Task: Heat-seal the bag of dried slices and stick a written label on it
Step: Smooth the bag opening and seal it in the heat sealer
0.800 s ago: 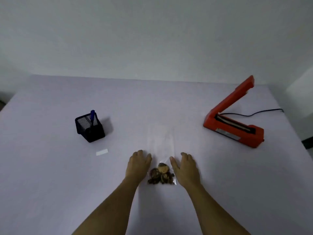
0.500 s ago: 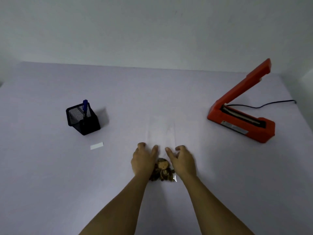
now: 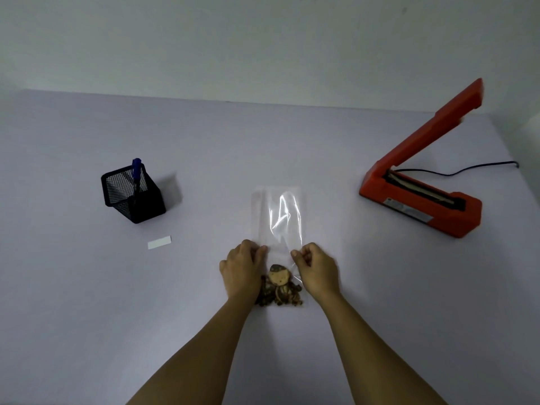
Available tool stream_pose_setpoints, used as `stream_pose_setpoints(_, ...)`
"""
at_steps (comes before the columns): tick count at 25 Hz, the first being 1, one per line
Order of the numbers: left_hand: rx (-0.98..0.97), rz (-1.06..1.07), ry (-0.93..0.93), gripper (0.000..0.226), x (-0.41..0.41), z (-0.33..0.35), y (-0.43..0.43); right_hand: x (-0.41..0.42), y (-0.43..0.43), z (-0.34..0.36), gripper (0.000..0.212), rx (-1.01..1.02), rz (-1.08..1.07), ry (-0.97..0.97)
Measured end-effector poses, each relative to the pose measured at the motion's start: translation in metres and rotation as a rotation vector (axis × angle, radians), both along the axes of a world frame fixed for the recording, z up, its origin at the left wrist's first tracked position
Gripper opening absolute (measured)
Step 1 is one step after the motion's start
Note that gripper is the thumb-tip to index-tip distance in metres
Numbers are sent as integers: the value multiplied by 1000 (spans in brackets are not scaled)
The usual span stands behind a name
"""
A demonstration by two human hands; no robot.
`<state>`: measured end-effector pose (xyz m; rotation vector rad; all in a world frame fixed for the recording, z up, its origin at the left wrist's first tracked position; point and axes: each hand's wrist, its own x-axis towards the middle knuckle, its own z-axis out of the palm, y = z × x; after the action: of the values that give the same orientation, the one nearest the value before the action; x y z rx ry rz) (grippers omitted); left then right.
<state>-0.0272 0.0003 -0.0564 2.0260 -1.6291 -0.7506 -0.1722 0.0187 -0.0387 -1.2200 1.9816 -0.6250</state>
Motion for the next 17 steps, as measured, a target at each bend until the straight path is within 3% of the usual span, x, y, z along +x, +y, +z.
stream_pose_setpoints(3,-39,-104,89,22,2,0,1,1,5,-1,19,-51,-24,-44)
stream_pose_setpoints(7,57,-132,391,16,4,10,0,0,8,-1,11,-52,-225,-477)
stream_pose_setpoints(9,157,-122,547,25,7,16,1,-2,8,2,21,-7,-259,-608)
stream_pose_setpoints(12,250,-106,664,31,13,21,0,-4,8,5,35,35,-187,-614)
stream_pose_setpoints(17,341,-62,782,12,21,17,-9,-5,3,3,22,70,-131,-608)
